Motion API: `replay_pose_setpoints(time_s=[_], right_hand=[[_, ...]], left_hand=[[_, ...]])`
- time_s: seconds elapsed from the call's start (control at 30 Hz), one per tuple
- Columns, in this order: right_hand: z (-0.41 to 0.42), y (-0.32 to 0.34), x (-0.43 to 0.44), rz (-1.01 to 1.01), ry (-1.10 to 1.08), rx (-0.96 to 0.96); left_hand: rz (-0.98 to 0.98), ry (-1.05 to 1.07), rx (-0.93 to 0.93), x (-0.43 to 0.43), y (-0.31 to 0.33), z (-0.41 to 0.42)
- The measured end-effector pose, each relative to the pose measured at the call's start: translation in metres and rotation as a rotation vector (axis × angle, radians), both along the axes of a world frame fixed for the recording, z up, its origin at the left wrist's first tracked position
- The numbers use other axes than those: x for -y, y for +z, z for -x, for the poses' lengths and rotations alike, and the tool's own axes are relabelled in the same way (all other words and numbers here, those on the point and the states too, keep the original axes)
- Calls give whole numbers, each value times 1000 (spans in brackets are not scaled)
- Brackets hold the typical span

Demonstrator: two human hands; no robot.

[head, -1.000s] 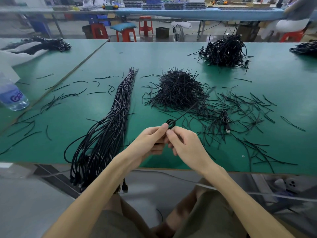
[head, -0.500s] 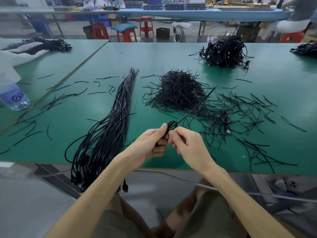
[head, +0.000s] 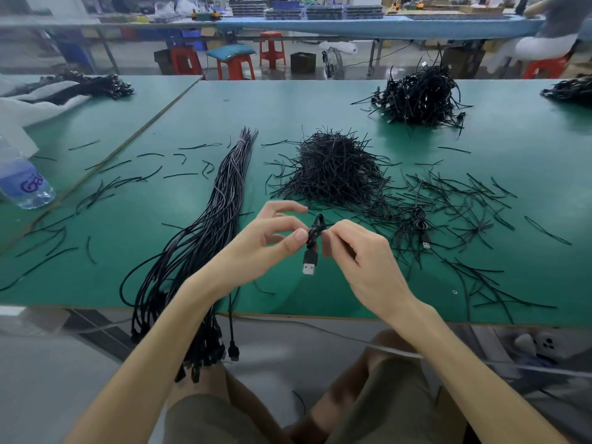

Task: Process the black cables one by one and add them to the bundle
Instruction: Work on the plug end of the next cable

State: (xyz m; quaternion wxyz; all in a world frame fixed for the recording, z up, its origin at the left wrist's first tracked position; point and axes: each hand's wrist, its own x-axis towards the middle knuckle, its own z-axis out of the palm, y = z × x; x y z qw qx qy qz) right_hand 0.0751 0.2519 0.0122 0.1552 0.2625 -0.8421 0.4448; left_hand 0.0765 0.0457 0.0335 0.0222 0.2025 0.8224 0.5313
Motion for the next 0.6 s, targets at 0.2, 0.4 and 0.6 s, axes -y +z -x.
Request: replay_pose_setpoints(time_s=[0.2,0.4,0.6], right_hand=[[-8,3,8,191,39,126],[-6,2,13,354,7,228],[-6,3,13,380,-25,178]], left_hand=[[-142,107,-291,-21,3,5],[1,93,-246,-39,6,7],[69,252,-280,-46,12,14]])
